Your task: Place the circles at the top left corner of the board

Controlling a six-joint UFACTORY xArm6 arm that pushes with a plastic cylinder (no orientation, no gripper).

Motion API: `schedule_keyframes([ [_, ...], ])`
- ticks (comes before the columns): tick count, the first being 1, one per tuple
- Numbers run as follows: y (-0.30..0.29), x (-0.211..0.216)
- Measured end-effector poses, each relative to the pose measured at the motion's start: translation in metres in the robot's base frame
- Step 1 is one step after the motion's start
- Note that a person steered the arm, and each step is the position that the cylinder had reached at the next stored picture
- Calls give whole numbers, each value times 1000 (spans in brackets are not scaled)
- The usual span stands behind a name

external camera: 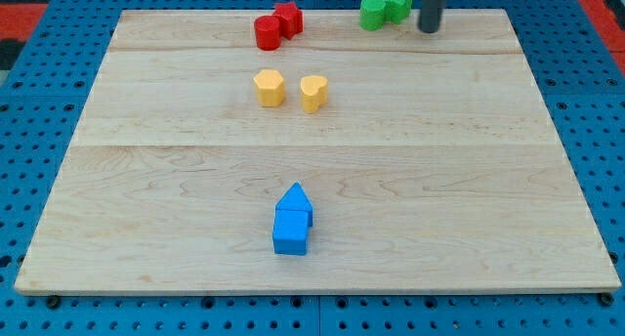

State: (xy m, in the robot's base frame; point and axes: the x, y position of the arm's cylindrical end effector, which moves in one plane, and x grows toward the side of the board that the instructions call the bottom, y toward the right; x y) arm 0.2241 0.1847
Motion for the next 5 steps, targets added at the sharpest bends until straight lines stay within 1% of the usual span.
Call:
schedule_keyframes([
  [1,29,-32],
  [2,26,-33],
  [3,7,-33],
  [4,-36,-33],
  [5,-120,-31],
])
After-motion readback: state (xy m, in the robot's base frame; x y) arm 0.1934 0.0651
